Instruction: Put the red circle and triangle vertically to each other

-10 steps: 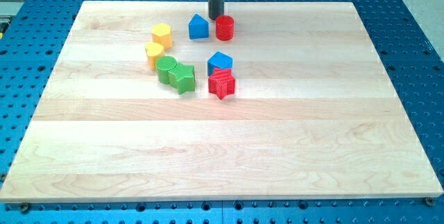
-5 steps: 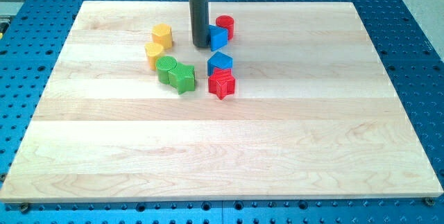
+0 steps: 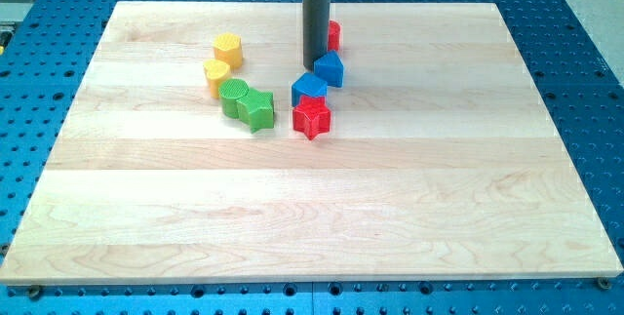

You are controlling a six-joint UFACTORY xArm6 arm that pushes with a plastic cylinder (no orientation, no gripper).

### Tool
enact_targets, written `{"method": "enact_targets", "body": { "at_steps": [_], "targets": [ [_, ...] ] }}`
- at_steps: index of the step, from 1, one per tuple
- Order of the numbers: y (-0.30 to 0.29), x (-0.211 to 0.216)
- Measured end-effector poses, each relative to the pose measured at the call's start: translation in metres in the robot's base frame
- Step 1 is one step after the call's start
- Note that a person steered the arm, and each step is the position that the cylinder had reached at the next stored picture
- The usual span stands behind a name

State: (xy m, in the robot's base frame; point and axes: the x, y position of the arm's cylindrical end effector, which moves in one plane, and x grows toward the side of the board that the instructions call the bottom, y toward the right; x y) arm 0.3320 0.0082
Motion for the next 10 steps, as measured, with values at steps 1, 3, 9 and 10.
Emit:
{"method": "enact_targets", "body": {
  "at_steps": [1, 3, 9, 10],
  "targets": [
    [0.000, 0.006],
    [-0.001, 0.009],
    [0.051, -0.065],
    [0.086, -0.072]
  ]
}}
